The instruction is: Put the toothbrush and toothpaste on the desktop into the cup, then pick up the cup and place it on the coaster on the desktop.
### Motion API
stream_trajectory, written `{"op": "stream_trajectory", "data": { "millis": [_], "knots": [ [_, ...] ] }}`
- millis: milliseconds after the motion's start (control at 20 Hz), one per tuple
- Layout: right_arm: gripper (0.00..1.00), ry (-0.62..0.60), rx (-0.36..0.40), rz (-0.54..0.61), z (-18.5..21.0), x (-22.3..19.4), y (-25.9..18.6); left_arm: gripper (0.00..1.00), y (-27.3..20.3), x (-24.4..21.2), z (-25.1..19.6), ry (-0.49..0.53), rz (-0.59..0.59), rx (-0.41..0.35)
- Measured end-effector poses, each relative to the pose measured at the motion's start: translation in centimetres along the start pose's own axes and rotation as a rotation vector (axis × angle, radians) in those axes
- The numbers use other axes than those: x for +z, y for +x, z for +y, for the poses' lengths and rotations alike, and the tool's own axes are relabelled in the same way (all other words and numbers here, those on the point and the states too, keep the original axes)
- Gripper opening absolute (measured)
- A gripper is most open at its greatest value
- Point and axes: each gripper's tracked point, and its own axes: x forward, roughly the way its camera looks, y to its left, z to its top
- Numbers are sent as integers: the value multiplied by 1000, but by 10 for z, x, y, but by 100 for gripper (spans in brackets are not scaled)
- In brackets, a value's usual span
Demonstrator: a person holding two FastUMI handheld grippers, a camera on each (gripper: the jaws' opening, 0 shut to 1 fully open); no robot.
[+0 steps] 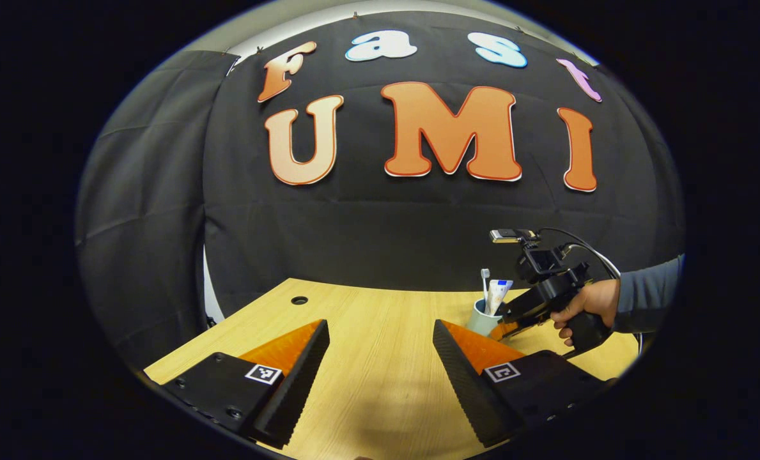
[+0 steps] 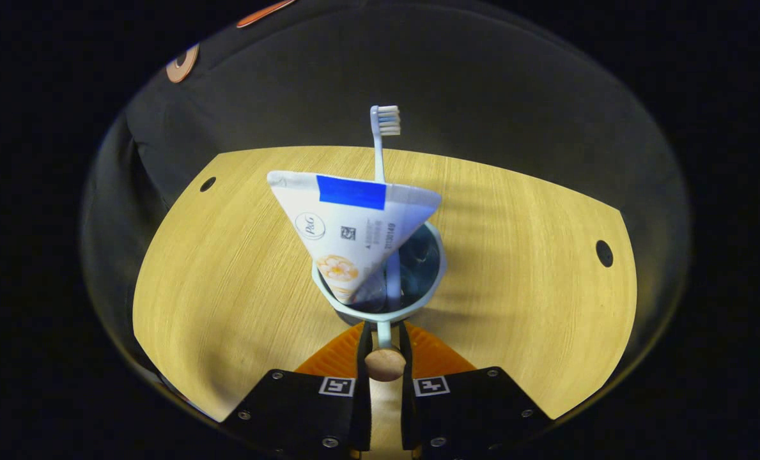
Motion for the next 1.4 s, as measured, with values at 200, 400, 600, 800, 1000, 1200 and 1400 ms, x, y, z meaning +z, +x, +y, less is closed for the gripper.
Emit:
{"op": "stream_trajectory", "data": {
  "millis": [200, 400, 600, 800, 1000, 1200, 1400],
  "knots": [
    [19, -7, -19, 7, -2, 0, -3, 99, 3, -6, 9, 0, 14, 0],
    [41, -15, -27, -67, -13, 11, -24, 99, 7, -3, 2, 21, 6, -27],
    [87, 24, -15, -193, -28, 19, -68, 99, 10, 11, -21, 65, -26, -84],
    [98, 45, -14, -341, -49, 19, -127, 99, 6, 27, -55, 94, -65, -150],
    [98, 63, -45, -492, -76, 13, -191, 99, -6, 38, -86, 90, -85, -198],
    [98, 102, -50, -614, -98, 0, -245, 99, -24, 53, -111, 84, -114, -227],
    [98, 115, -87, -741, -118, -13, -291, 99, -42, 68, -127, 77, -144, -237]
  ]
}}
